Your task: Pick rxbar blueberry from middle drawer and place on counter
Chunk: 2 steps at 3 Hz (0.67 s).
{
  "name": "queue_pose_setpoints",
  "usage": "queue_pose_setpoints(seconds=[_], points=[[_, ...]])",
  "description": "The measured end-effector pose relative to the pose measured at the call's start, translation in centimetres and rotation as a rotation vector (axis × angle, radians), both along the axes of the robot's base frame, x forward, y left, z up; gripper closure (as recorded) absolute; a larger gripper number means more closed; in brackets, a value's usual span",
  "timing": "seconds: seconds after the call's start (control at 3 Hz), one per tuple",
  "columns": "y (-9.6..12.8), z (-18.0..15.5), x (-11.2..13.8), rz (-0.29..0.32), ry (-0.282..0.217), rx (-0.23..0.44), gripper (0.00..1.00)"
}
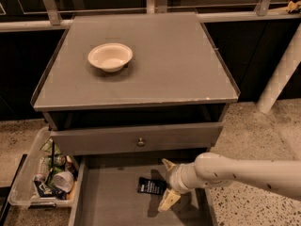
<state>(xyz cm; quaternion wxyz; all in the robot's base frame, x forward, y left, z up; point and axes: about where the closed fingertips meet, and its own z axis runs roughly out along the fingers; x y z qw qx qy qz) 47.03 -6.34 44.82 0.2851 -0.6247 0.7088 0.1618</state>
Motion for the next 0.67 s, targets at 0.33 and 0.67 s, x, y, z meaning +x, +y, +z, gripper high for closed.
queue_pose_setpoints(seconds=[0.33, 0.67], points=[[0.2, -2.0, 0.8, -0.013, 0.023, 0.044, 0.00], [1.2, -3.6, 1.2, -0.013, 0.035, 0.084, 0.00]])
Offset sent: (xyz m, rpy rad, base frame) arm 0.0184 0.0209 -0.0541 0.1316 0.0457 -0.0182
